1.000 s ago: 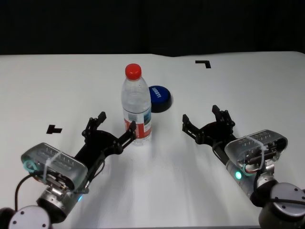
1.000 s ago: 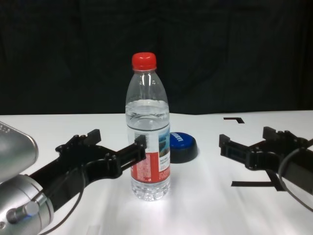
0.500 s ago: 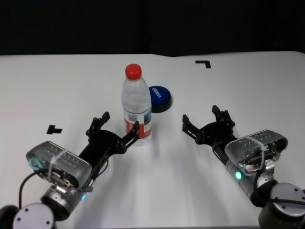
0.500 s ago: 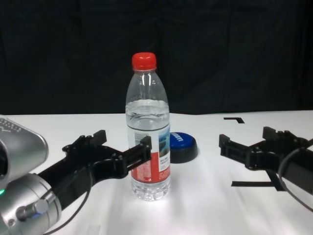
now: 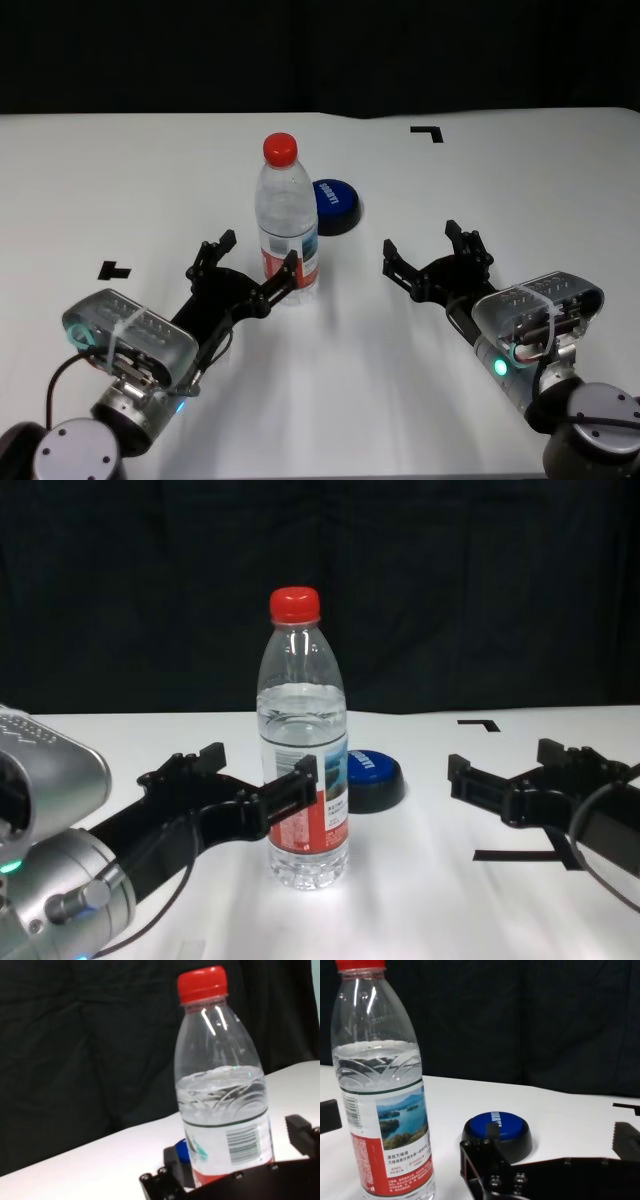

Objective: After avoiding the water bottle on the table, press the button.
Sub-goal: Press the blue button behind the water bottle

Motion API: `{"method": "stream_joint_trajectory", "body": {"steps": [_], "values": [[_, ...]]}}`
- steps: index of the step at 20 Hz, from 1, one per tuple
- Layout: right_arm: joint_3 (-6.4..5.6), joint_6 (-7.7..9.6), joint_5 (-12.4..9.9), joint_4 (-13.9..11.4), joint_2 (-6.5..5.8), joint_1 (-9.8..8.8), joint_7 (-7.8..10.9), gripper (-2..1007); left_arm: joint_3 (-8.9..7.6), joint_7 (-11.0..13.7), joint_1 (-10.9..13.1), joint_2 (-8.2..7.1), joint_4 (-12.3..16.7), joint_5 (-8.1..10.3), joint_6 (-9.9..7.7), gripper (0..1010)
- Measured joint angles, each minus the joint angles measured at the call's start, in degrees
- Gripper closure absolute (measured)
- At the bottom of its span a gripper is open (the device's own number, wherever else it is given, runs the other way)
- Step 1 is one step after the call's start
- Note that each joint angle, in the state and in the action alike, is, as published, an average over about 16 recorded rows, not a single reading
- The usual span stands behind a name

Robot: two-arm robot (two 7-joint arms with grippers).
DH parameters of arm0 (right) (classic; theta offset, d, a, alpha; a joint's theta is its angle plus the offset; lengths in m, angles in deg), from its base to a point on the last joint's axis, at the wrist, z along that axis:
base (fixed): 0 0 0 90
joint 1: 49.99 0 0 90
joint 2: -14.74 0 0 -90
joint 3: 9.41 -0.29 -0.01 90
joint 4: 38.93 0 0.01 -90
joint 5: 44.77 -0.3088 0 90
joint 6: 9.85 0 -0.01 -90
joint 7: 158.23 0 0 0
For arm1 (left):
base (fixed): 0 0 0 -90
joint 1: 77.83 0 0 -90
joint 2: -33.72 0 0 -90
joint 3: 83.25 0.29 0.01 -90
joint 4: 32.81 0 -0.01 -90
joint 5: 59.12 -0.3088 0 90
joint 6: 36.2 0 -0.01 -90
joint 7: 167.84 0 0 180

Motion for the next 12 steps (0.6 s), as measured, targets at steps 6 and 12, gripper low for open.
{"method": "stream_joint_trajectory", "body": {"steps": [6, 12], "values": [[0.00, 0.00, 0.0, 0.0, 0.00, 0.00, 0.00, 2, 0.33, 0.2, -0.6, 0.00, -0.6, 0.13, 0.08, 7], [0.00, 0.00, 0.0, 0.0, 0.00, 0.00, 0.00, 2, 0.71, 0.5, -1.1, -0.04, -1.1, 0.28, 0.19, 7]]}}
